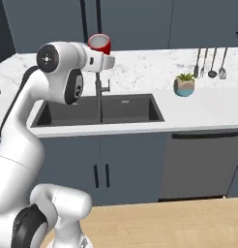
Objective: Gather all objects into one cabinet and sort the glasses and bowls to opposite sides.
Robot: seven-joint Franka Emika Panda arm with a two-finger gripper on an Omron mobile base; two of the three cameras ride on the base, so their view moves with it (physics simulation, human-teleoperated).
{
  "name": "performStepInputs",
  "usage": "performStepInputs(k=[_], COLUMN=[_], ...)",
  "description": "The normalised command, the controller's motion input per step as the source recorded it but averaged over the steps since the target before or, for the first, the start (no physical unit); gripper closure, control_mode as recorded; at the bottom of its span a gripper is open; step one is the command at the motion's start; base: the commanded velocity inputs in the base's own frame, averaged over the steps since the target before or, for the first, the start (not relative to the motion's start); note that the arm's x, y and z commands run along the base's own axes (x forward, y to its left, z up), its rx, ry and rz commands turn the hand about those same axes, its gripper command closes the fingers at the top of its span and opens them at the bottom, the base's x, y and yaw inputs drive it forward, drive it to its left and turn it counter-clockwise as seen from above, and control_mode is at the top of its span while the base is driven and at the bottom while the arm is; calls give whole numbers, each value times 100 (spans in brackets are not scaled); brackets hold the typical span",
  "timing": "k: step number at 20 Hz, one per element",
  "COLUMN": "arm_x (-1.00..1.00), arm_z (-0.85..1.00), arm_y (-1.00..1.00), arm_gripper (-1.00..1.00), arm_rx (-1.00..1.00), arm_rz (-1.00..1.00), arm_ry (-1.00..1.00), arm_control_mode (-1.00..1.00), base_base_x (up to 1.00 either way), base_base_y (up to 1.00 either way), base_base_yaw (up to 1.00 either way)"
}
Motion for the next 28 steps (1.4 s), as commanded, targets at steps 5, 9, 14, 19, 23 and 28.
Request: performStepInputs(k=[5,9,14,19,23,28], arm_x=[0,0,0,0,0,0], arm_z=[0,0,0,0,0,0], arm_y=[0,0,0,0,0,0], arm_gripper=[100,100,100,100,100,100], arm_rx=[0,0,0,0,0,0], arm_rz=[0,0,0,0,0,0], arm_ry=[0,0,0,0,0,0], arm_control_mode=[100,100,100,100,100,100], base_base_x=[-15,-89,-91,-41,-15,-18], base_base_y=[0,0,9,70,100,100], base_base_yaw=[5,4,7,9,14,16])
